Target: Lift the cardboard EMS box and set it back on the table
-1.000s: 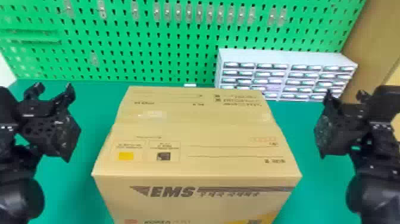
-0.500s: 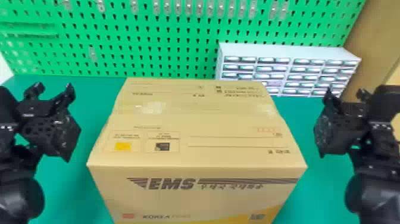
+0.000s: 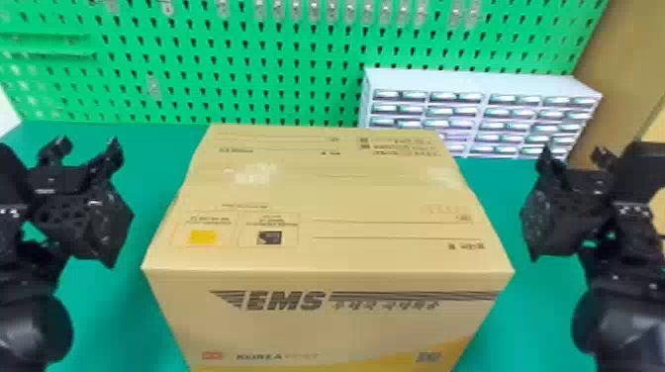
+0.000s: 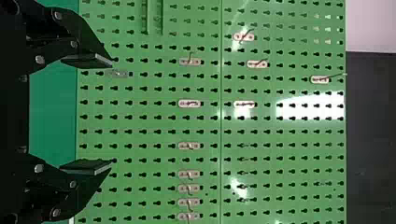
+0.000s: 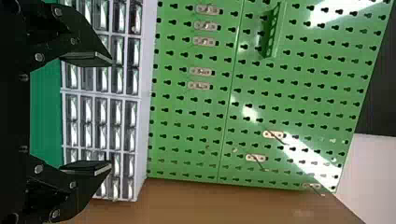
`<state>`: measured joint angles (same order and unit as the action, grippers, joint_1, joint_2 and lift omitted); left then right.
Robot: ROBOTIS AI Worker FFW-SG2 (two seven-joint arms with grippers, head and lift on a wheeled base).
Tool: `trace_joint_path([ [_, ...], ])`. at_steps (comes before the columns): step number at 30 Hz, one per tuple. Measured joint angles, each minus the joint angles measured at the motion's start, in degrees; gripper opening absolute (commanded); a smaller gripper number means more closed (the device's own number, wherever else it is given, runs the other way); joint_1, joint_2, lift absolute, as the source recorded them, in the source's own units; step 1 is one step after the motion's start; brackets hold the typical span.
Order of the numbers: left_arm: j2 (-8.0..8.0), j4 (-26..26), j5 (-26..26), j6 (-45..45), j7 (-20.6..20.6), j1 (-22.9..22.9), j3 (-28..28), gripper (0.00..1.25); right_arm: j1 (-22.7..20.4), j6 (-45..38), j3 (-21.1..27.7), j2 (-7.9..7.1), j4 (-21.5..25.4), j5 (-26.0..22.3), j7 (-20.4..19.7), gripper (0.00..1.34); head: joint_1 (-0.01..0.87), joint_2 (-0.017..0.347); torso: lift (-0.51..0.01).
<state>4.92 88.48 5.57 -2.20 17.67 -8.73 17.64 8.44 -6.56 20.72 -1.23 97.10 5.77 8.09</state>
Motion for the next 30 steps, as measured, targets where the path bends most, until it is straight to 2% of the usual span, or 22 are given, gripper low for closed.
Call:
trace_joint_path([
  [8,0.00,0.0,-0.7,-0.1,0.0,0.4,0.5,0.77,-0.4,2.5,-0.4,-0.98,-1.4,-3.0,0.0,0.86,0.678,-0.014,-0.093],
  [14,0.00,-0.5,-0.9,-0.2,0.0,0.5,0.5,0.77,-1.1,4.0,-2.7,-3.64,-3.5,-7.0,0.0,0.86,0.678,-0.014,-0.093],
  [17,0.00,-0.6,-1.3,-0.7,0.0,0.6,0.4,0.77,-1.3,4.4,-3.4,-4.49,-4.1,-7.7,0.0,0.85,0.678,-0.014,-0.093],
  [20,-0.01,-0.6,-2.3,-1.2,-0.1,0.7,0.2,0.77,-1.5,5.0,-3.4,-4.52,-4.9,-8.0,0.0,0.85,0.678,-0.014,-0.093],
  [30,-0.01,-0.6,-3.9,-1.3,-0.1,0.6,-0.5,0.77,-1.5,6.6,-2.9,-3.21,-6.8,-7.1,0.0,0.85,0.678,-0.014,-0.093],
])
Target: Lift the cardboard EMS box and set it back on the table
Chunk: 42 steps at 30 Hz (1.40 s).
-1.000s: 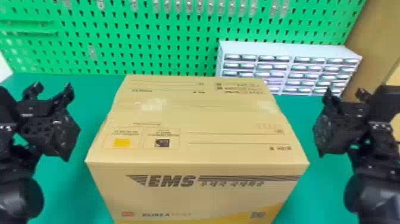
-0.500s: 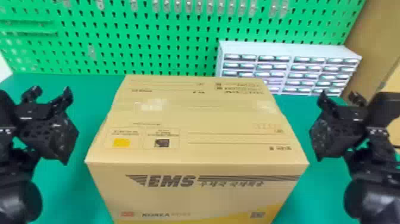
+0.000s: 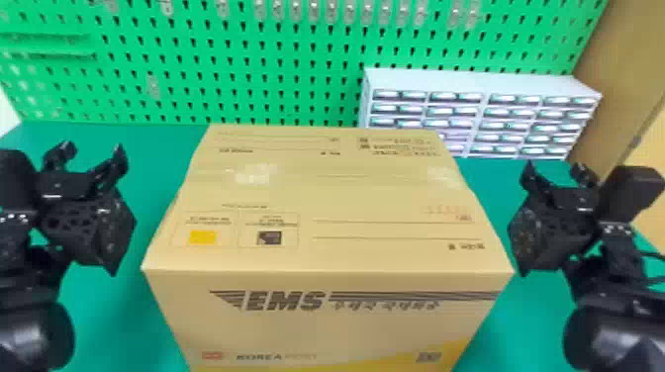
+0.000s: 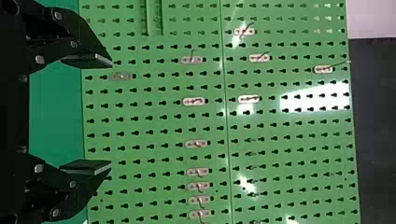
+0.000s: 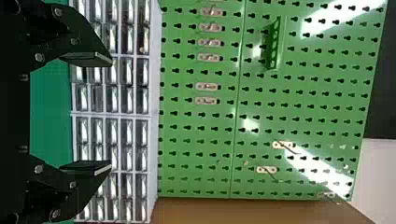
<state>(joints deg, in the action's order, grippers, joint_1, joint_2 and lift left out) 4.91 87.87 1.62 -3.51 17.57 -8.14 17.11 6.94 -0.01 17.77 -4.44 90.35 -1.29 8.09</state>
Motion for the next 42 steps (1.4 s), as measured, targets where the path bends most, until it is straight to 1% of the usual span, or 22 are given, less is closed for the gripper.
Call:
trace_joint_path([
  [15,0.01,0.0,-2.0,-0.1,0.0,-1.2,-1.6,0.77,0.6,0.0,-0.4,0.50,-0.5,0.7,0.0,0.85,0.678,-0.014,-0.093],
  [19,0.01,0.0,-2.6,-0.1,-0.2,-1.7,-2.7,0.77,1.2,0.0,-1.0,1.17,-0.5,1.6,0.0,0.85,0.678,-0.014,-0.093],
  [28,-0.03,-0.1,-4.8,-0.1,-2.8,-2.4,-6.8,0.77,2.2,0.3,-2.8,3.22,-1.3,3.3,0.0,0.85,0.678,-0.014,-0.093],
  [34,-0.08,-0.4,-4.6,-0.1,-4.9,-2.4,-9.9,0.77,2.3,1.1,-4.5,3.75,-1.6,3.6,0.0,0.85,0.678,-0.014,-0.093],
  [38,-0.08,-0.7,-4.3,-0.1,-5.3,-2.5,-11.4,0.77,2.6,1.8,-5.6,4.24,-2.0,3.6,0.0,0.85,0.678,-0.014,-0.093],
  [42,-0.10,-0.8,-4.0,-0.1,-5.6,-2.6,-12.6,0.77,3.0,2.2,-6.7,4.41,-2.3,3.6,-0.1,0.85,0.678,-0.014,-0.093],
])
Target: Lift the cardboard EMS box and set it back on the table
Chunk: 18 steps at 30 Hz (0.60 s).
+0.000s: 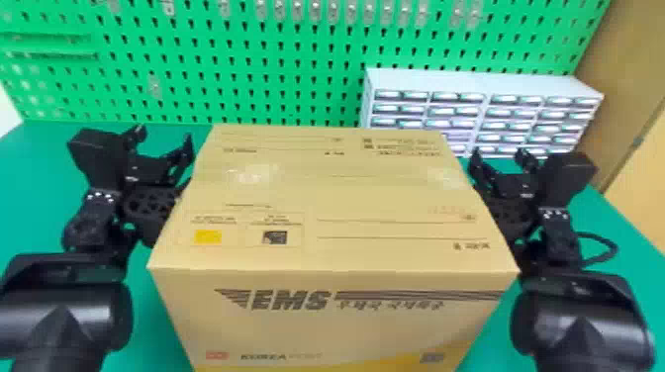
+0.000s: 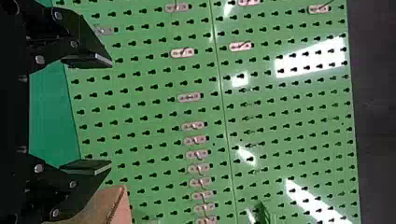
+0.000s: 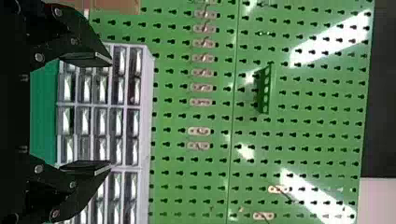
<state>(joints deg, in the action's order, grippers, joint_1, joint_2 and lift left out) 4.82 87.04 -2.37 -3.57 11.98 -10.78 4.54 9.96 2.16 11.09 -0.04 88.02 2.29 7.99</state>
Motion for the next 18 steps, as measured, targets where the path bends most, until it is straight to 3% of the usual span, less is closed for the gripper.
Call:
trace_joint_path([
  [18,-0.04,0.0,0.7,0.0,-0.2,-0.3,-2.4,0.77,0.7,0.1,-3.5,0.02,-0.6,-0.4,0.0,0.85,0.678,-0.014,-0.093],
])
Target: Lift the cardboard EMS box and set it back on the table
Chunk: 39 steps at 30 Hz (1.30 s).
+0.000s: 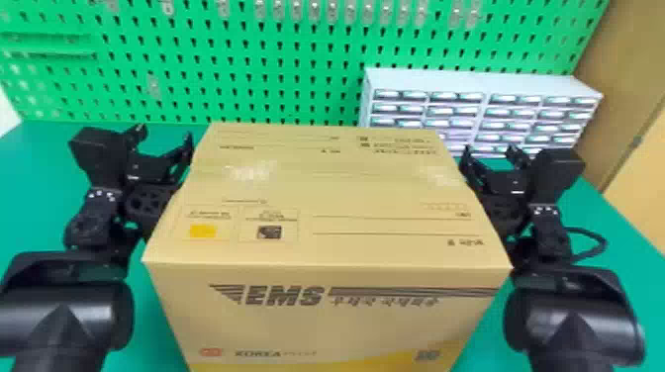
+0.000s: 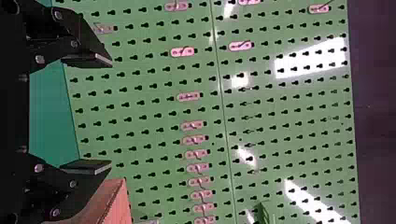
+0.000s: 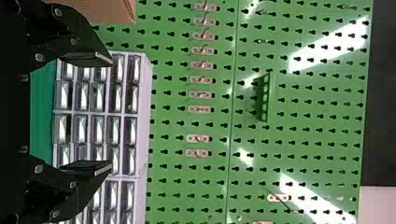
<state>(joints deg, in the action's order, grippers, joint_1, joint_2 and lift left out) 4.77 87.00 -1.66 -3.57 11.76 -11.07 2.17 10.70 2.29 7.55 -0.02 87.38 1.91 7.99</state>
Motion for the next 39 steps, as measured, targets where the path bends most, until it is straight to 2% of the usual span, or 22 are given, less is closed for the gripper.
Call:
trace_joint_path([
  [16,-0.03,0.1,1.1,0.0,0.0,-0.2,-0.1,0.77,0.0,-0.8,-0.2,0.01,0.1,-0.8,0.0,0.85,0.678,-0.014,-0.093],
  [27,-0.04,3.2,1.6,3.0,-0.3,-1.6,-0.1,0.77,1.2,-5.5,-1.3,-1.26,4.2,-1.9,0.0,0.85,0.678,-0.014,-0.093],
  [39,-0.04,6.9,1.9,5.0,-1.5,-2.3,-0.1,0.77,1.9,-9.7,-1.9,-1.07,9.0,-1.7,0.0,0.83,0.678,-0.014,-0.093],
])
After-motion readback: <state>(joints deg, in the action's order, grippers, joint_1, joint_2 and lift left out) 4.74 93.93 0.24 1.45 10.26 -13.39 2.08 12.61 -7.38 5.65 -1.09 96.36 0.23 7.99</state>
